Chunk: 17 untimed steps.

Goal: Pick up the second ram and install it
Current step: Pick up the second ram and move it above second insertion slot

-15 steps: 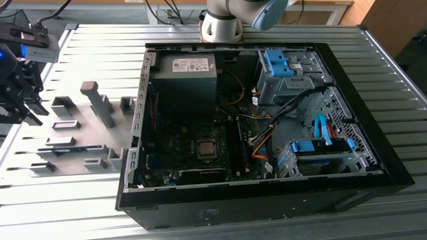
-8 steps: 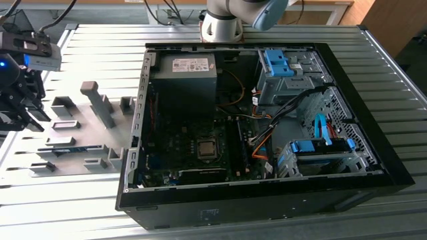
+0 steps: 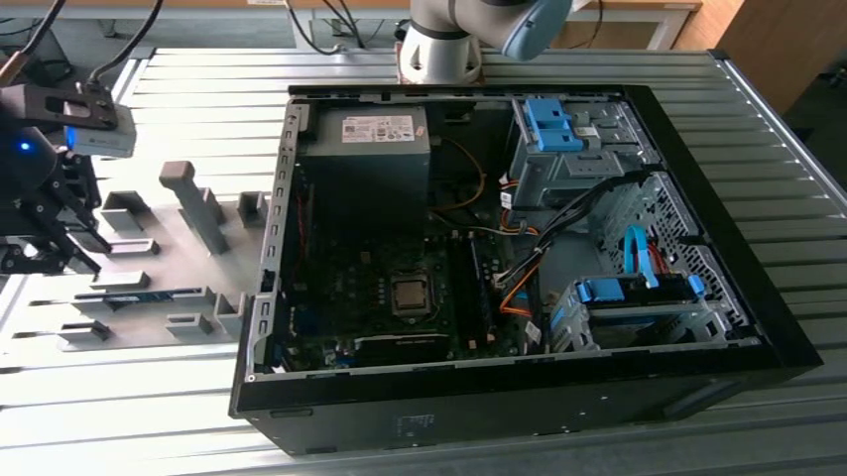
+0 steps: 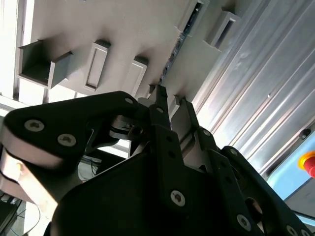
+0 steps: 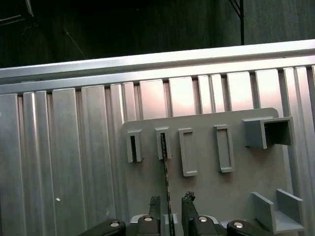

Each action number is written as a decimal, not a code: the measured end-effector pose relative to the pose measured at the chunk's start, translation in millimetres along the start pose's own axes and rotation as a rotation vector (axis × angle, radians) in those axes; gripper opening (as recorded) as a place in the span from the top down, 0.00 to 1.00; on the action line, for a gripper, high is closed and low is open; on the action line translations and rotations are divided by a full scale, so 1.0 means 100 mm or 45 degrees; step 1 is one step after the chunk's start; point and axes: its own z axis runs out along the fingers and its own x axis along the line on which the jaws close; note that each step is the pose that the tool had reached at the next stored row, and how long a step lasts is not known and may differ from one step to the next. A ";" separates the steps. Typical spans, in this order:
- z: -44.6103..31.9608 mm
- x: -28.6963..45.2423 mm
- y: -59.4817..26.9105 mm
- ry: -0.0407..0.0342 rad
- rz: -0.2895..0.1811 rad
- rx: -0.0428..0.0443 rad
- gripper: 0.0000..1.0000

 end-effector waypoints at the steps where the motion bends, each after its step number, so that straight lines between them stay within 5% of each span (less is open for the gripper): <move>1: 0.017 0.000 -0.001 0.0004 -0.017 0.000 0.69; 10: 0.033 0.001 -0.002 0.0003 -0.023 0.000 0.69; 17: 0.153 0.010 -0.007 0.0009 -0.034 -0.001 0.69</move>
